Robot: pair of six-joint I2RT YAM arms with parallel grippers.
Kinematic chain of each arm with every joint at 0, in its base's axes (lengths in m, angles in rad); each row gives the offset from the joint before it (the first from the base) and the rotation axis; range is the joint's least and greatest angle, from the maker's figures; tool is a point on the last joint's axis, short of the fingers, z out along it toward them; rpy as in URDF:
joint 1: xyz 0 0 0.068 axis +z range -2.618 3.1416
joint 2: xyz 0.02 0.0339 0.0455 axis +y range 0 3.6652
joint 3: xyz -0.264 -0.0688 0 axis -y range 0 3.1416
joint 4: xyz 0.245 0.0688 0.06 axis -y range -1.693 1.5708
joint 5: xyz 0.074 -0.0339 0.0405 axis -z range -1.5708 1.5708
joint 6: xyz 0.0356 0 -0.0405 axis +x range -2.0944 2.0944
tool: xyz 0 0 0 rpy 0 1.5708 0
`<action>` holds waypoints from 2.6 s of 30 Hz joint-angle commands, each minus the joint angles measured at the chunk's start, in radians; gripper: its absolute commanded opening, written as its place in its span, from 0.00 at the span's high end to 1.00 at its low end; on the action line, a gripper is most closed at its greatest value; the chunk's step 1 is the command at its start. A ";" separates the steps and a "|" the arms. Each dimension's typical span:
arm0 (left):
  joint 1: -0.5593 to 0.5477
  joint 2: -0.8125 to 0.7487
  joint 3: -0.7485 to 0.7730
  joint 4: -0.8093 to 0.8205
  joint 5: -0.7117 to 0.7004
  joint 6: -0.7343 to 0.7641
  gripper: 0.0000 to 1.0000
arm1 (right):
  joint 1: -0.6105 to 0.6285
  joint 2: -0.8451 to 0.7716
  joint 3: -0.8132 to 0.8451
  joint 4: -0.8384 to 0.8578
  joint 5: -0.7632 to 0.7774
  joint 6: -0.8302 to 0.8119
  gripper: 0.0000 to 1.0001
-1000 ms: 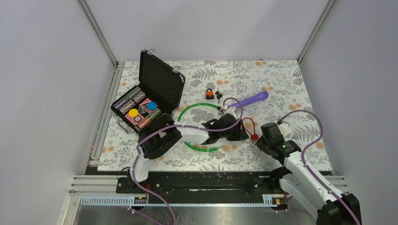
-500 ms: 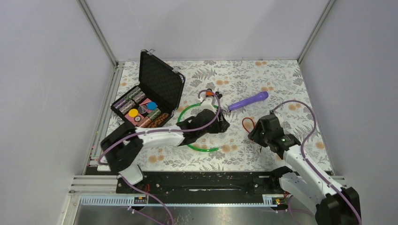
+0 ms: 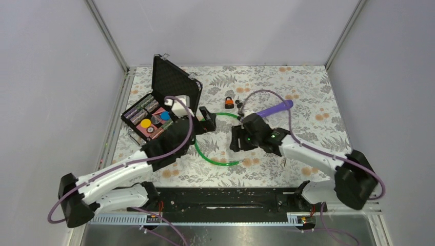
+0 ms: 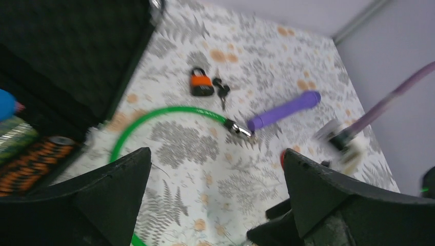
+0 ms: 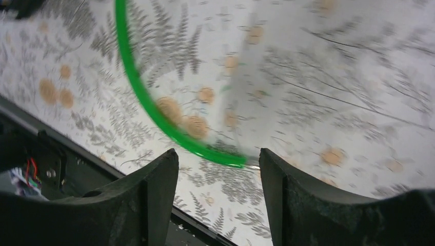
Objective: Lock with the key
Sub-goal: Pick up the lock from the center of the board.
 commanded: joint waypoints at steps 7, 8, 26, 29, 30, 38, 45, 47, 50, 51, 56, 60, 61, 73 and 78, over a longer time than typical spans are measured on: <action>0.002 -0.336 0.026 -0.139 -0.228 0.178 0.01 | 0.290 0.402 0.363 -0.040 -0.023 -0.273 0.35; 0.003 -0.355 0.029 -0.145 -0.227 0.183 0.01 | 0.312 0.432 0.392 -0.055 -0.022 -0.296 0.35; 0.003 -0.463 0.040 -0.167 -0.233 0.220 0.01 | 0.413 0.675 0.545 -0.146 0.024 -0.426 0.40; 0.003 -0.462 0.039 -0.165 -0.234 0.220 0.01 | 0.414 0.687 0.547 -0.146 0.025 -0.425 0.41; 0.002 -0.462 0.039 -0.165 -0.234 0.220 0.01 | 0.413 0.692 0.549 -0.146 0.025 -0.425 0.42; 0.004 -0.466 0.038 -0.165 -0.239 0.226 0.01 | 0.414 0.730 0.571 -0.163 0.059 -0.438 0.43; 0.003 -0.471 0.037 -0.167 -0.244 0.229 0.01 | 0.414 0.740 0.598 -0.201 0.096 -0.451 0.76; 0.004 -0.471 0.037 -0.167 -0.243 0.230 0.01 | 0.414 0.728 0.598 -0.206 0.117 -0.453 0.91; 0.003 -0.471 0.037 -0.167 -0.243 0.227 0.01 | 0.413 0.691 0.594 -0.206 0.150 -0.453 1.00; 0.004 -0.471 0.037 -0.169 -0.243 0.227 0.01 | 0.413 0.674 0.593 -0.206 0.150 -0.453 1.00; 0.004 -0.481 0.036 -0.184 -0.245 0.191 0.01 | 0.413 0.530 0.563 -0.180 0.111 -0.447 1.00; 0.004 -0.491 0.026 -0.182 -0.223 0.161 0.01 | 0.411 0.386 0.533 -0.145 0.082 -0.431 1.00; 0.004 -0.489 0.024 -0.182 -0.220 0.156 0.01 | 0.409 0.351 0.525 -0.136 0.078 -0.427 1.00; 0.216 -0.249 0.058 -0.289 0.206 -0.061 0.01 | 0.353 0.097 0.361 0.021 0.058 -0.314 1.00; 0.303 -0.179 0.023 -0.232 0.418 -0.137 0.01 | 0.343 0.062 0.313 0.060 0.055 -0.293 1.00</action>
